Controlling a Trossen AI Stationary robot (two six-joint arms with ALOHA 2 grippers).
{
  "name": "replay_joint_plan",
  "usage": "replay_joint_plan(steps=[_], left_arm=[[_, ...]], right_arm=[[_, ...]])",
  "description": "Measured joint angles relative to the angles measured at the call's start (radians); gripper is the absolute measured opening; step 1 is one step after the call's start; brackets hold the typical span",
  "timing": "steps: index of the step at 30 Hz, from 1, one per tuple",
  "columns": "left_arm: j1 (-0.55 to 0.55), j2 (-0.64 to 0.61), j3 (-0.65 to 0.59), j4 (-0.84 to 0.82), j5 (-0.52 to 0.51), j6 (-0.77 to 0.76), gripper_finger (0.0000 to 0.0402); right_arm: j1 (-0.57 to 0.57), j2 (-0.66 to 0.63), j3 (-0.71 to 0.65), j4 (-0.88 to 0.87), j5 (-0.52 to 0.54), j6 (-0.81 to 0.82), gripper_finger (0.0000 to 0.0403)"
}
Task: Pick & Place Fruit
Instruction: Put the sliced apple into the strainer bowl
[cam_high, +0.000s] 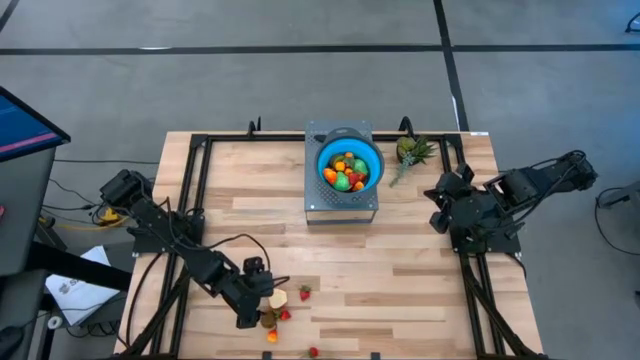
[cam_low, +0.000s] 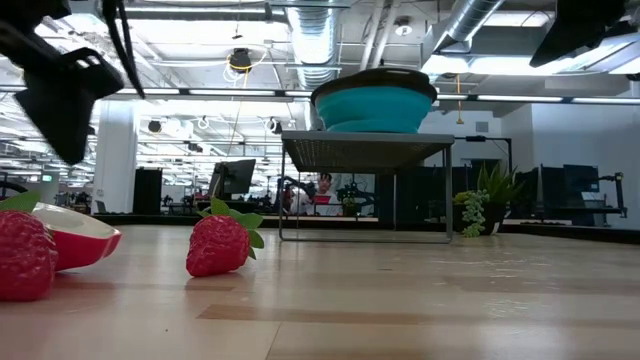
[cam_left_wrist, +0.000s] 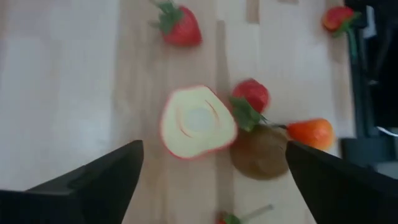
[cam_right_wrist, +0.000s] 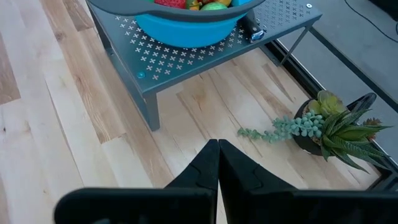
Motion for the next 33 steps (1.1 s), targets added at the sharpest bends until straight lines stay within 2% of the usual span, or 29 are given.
replay_joint_plan(steps=[5,10,19,33], left_arm=[[0.006,0.000,0.000,0.002,-0.079,0.032,0.0372],[0.013,0.015,-0.009,0.020,-0.075,0.033,0.0378],[0.012,0.034,-0.067,0.172,-0.063,0.033,0.0379],[0.019,0.040,-0.147,0.215,-0.046,0.085,0.0377]], right_arm=[[0.000,0.000,0.000,0.000,0.000,0.000,0.0000],[0.000,0.000,0.000,-0.007,0.000,-0.002,0.0000],[0.000,0.000,0.000,-0.016,0.000,-0.001,0.0000],[0.000,0.000,0.000,-0.015,0.000,0.000,0.0000]])
